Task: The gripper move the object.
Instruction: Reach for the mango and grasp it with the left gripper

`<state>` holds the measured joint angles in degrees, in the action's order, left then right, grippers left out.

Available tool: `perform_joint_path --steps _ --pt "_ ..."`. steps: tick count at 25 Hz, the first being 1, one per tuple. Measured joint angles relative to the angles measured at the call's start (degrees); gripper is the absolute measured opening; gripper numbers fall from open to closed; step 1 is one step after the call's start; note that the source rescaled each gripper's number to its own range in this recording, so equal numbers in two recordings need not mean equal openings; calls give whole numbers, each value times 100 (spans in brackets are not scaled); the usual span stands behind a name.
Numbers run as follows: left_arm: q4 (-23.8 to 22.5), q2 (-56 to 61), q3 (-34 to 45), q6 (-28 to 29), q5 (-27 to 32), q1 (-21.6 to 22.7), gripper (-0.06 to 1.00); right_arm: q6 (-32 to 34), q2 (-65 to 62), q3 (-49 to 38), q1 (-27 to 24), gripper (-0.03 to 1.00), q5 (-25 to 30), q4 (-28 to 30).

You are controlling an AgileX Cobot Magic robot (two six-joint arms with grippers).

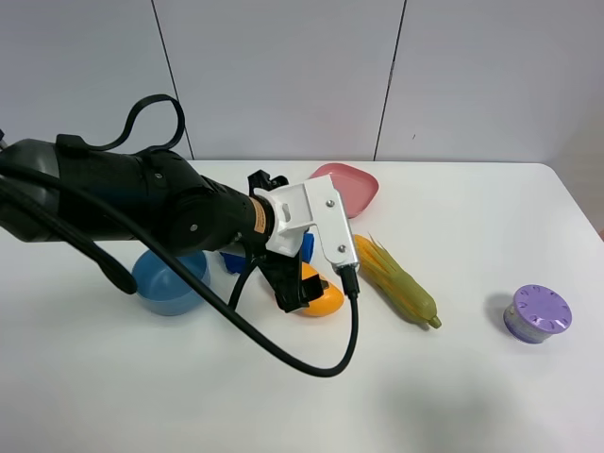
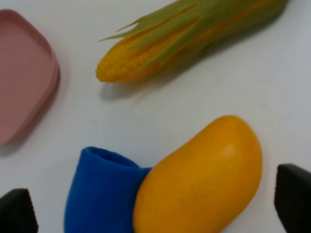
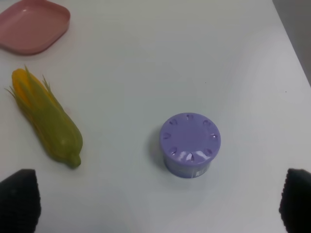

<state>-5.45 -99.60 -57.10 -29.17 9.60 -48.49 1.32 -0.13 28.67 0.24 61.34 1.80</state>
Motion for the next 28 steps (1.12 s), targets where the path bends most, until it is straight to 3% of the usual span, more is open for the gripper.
perform_joint_path --steps 9,18,28 --pt "-1275 0 0 -705 215 0 100 0 0 0 0 100 0 0" --pt "-1532 0 0 -770 -54 -14 100 0 0 0 0 100 0 0" --pt "-1611 0 -4 -543 339 -38 100 0 0 0 0 100 0 0"
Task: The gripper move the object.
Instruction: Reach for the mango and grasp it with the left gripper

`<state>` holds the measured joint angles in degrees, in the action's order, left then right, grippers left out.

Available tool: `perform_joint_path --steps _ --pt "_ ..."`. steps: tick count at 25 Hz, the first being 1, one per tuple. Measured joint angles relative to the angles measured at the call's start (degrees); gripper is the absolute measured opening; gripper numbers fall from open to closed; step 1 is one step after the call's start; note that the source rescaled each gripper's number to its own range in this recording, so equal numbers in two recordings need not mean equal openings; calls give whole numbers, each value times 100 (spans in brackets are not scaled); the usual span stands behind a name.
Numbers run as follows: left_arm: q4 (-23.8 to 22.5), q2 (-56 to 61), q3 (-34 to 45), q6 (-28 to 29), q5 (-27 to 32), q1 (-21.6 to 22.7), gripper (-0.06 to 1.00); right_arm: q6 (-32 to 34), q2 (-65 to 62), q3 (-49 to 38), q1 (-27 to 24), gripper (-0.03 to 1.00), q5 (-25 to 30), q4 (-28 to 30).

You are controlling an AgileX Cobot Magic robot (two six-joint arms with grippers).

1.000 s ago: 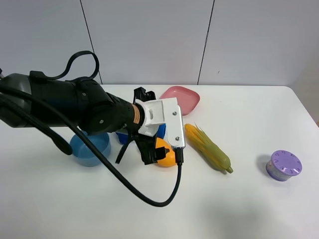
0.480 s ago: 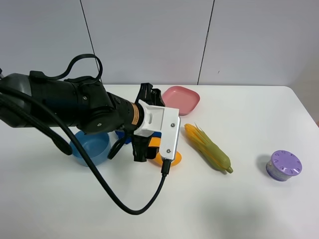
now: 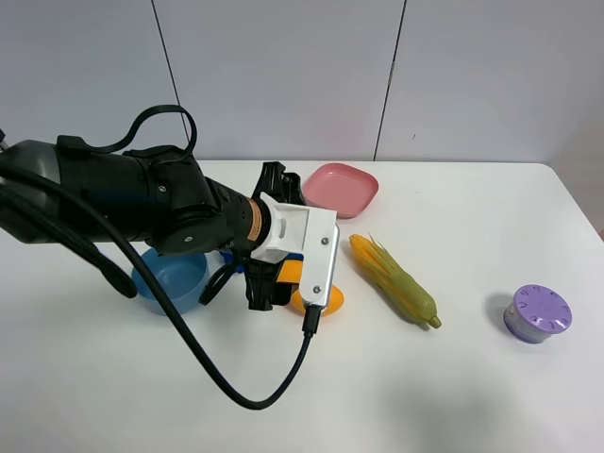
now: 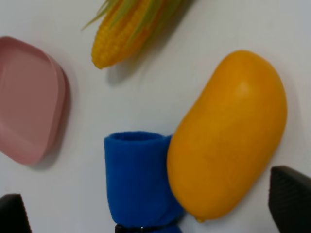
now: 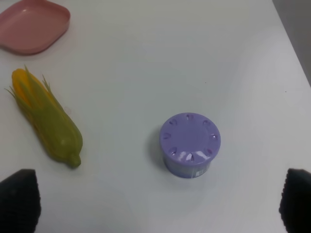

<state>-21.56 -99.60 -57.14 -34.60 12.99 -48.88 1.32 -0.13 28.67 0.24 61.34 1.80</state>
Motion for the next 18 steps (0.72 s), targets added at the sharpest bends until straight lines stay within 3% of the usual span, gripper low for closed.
perform_joint_path --steps 8,18 --pt "571 -37 -91 -76 438 -111 100 0 0 0 0 100 0 0" --pt "1092 -515 -756 -785 988 -204 100 0 0 0 0 100 0 0"
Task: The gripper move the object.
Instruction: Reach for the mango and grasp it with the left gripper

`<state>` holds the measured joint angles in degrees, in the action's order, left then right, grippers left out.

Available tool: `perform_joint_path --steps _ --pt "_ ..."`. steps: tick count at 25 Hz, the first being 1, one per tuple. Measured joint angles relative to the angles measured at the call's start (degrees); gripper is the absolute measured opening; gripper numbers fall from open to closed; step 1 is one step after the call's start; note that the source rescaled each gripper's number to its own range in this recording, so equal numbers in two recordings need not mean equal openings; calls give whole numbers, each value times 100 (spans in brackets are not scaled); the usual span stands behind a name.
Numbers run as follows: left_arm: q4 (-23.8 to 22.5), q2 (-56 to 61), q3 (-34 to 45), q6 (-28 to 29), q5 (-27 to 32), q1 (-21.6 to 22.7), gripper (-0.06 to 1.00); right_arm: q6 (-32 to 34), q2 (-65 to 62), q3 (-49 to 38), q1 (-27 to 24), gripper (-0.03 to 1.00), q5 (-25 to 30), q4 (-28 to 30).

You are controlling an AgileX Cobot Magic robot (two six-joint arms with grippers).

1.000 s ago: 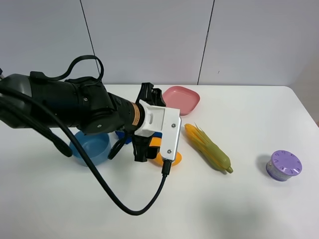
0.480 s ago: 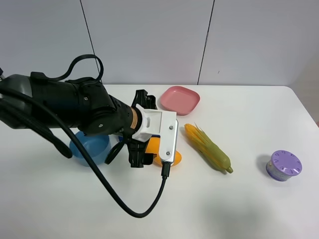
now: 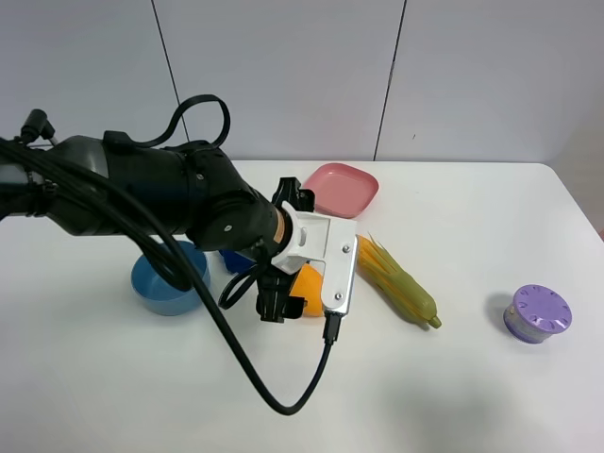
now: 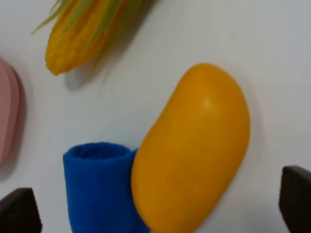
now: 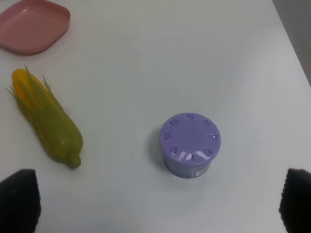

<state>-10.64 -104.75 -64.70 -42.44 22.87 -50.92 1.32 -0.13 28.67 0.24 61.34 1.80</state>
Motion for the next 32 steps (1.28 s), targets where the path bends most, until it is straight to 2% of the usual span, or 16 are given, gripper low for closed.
perform_joint_path --steps 6,10,17,20,27,32 --pt "537 -455 -499 -897 424 0 100 0 0 0 0 100 0 0" --pt "898 -677 -498 -1866 606 0 100 0 0 0 0 100 0 0" --pt "1064 -735 -520 -3667 697 71 100 0 0 0 0 100 0 0" --pt "1064 -890 -650 -3889 706 163 100 0 0 0 0 100 0 0" --pt "1064 -1327 -1146 -4044 705 342 100 0 0 0 0 100 0 0" --pt "1064 -1513 -1229 -4103 692 367 100 0 0 0 0 100 0 0"
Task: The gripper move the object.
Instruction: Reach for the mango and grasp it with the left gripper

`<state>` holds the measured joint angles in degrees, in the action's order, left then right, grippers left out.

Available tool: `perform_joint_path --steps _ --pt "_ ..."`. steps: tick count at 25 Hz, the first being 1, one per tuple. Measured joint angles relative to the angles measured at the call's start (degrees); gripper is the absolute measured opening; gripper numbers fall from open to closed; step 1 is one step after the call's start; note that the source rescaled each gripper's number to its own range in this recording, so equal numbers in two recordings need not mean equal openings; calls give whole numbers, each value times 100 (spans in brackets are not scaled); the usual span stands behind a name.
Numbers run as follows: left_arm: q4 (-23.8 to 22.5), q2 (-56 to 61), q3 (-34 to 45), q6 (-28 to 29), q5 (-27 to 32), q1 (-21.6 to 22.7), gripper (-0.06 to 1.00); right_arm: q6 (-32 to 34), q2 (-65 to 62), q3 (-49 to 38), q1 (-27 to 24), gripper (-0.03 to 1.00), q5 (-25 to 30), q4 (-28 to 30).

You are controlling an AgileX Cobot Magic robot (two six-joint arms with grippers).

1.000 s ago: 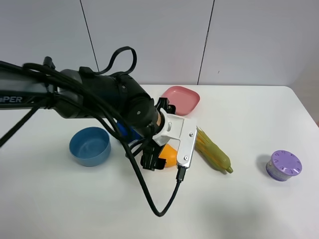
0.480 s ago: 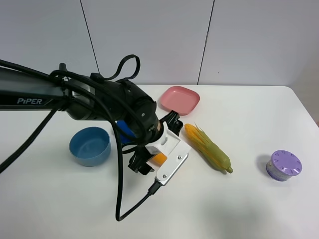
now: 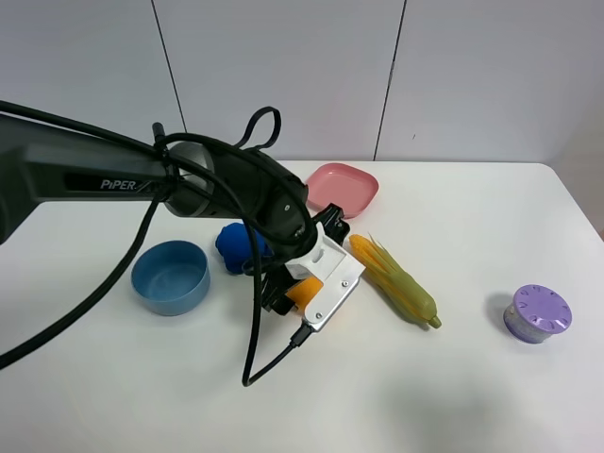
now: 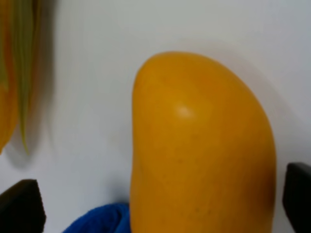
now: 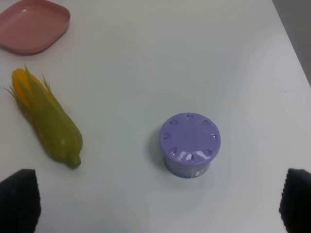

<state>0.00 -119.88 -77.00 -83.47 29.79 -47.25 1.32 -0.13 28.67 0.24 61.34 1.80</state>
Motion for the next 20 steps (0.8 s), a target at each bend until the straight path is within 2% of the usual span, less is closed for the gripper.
perform_joint_path --steps 11,20 --pt "0 -24 -11 19 458 9 100 0 0 0 0 100 0 0" --pt "0 -227 -11 26 445 9 100 0 0 0 0 100 0 0"
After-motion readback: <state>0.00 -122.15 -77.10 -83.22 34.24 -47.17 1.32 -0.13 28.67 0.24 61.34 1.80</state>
